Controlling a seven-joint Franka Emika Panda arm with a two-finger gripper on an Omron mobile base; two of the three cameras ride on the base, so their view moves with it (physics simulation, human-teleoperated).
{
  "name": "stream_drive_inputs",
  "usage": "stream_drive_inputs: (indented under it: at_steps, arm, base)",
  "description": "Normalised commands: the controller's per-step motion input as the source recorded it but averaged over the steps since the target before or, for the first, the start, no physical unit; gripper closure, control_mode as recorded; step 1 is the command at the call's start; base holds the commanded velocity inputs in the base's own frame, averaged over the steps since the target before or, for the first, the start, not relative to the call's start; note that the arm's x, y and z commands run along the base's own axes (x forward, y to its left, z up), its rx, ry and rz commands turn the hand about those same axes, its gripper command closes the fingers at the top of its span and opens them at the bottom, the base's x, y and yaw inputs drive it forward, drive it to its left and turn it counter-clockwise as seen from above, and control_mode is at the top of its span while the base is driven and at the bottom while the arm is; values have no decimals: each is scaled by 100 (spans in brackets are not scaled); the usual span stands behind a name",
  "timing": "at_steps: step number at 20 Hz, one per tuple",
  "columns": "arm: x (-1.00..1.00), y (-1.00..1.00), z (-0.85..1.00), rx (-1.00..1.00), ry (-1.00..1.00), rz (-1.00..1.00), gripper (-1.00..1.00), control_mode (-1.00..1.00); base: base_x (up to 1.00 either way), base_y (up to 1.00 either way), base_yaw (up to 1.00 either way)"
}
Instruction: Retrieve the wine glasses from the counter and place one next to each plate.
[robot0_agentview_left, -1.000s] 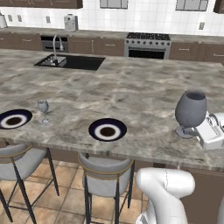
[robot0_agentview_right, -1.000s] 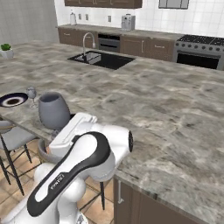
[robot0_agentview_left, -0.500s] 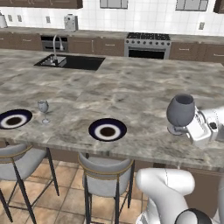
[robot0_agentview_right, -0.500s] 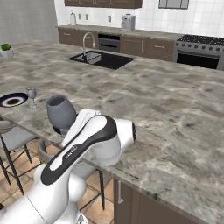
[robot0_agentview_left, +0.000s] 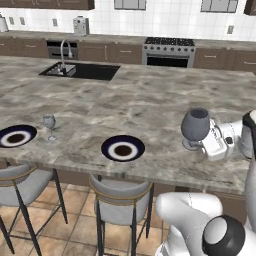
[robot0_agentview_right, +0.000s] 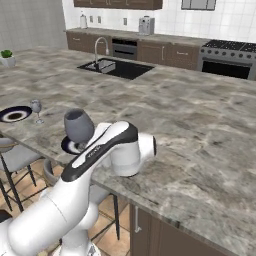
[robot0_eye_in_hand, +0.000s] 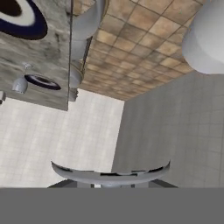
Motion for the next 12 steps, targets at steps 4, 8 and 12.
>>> stream_drive_inputs:
  at_steps: [4, 8, 12]
  arm:
    - [36, 0, -26, 0, 0, 0, 100, -100]
    - [36, 0, -35, 0, 0, 0, 100, -100]
    - [36, 0, -39, 0, 0, 0, 100, -100]
  base:
    - [0, 0, 0]
    - [0, 0, 0]
    - [0, 0, 0]
